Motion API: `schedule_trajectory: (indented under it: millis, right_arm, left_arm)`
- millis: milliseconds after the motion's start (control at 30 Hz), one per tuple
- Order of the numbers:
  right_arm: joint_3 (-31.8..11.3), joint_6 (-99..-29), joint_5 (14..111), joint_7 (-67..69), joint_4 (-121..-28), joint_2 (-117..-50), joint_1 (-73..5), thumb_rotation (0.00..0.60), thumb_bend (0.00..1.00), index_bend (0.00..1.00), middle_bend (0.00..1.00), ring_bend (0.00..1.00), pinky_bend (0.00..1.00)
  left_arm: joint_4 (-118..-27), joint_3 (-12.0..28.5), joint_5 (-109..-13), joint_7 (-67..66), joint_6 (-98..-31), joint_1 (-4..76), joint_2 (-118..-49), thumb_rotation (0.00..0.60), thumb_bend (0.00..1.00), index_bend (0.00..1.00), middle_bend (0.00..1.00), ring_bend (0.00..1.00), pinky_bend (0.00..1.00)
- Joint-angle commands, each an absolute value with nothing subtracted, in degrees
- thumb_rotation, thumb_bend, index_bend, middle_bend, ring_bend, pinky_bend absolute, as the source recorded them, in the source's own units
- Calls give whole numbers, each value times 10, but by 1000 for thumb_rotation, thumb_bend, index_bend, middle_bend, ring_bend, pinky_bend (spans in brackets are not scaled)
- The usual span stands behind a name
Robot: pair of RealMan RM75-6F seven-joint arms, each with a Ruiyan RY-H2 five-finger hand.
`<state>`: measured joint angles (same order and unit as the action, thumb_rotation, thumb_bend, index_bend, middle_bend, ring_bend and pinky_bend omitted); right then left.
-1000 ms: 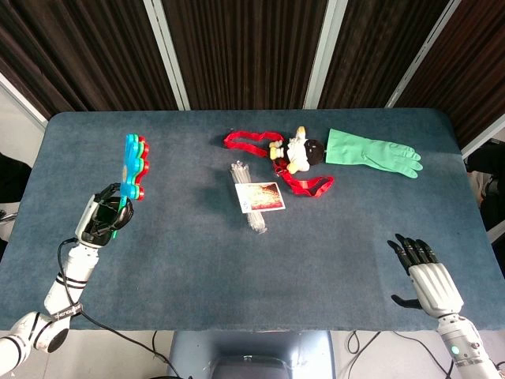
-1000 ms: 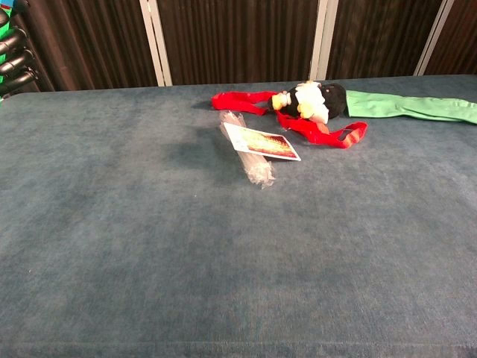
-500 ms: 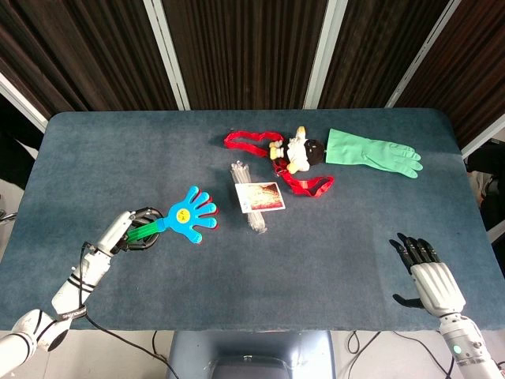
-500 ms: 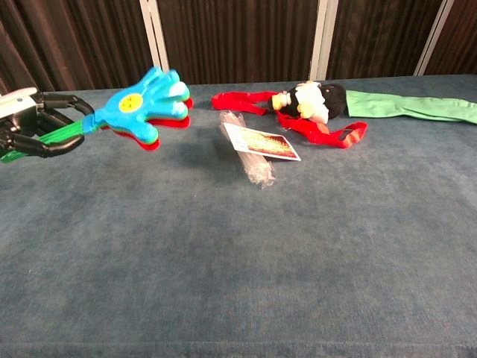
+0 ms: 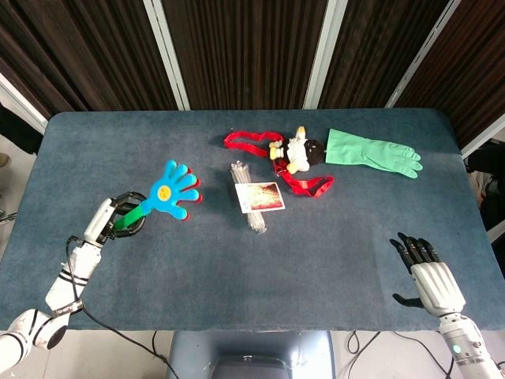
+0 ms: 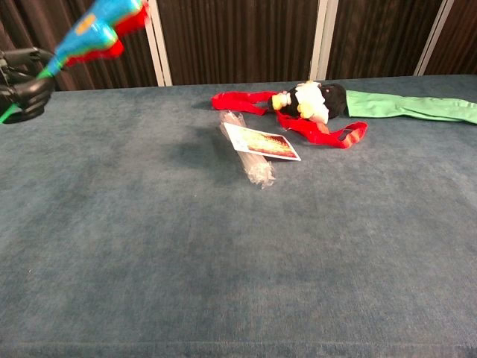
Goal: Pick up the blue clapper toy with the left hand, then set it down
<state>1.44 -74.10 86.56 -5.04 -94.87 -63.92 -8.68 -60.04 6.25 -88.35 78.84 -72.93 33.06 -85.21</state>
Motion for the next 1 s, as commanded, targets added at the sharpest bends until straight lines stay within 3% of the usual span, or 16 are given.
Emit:
schedule_trajectory:
  millis: [33,233,567,633,767,1000]
  right_arm:
    - [15,-741,866,-51,-950,-639,-86,600,185,0,0,0,0]
    - [15,-743,868,-52,-949,-640,-86,600,185,0,0,0,0]
    - [22,-738,877,-33,-955,-628,-88,600,185,0,0,0,0]
    - [21,-739,877,-31,-955,-626,-88,600,185,0,0,0,0]
    - [21,-739,877,-30,-955,-625,-88,600,185,0,0,0,0]
    - [20,-745,878,-28,-955,-624,-86,600,186,0,0,0,0]
  left_arm:
    - [-686,134,-829,1173,-756,301,-793,600,480,955,962,787,1000]
    - [-669,123,-851,1142,-761,302,-808,600,480,955,962,782,1000]
    - [-505,33,-924,549,-695,343,-919,600,471,954,962,773,1000]
    - [-493,21,-930,488,-675,350,-922,600,469,954,961,768,1000]
    - [-503,20,-911,431,-625,361,-920,600,470,949,955,760,1000]
    - [-530,32,-889,429,-607,371,-910,600,470,945,951,759,1000]
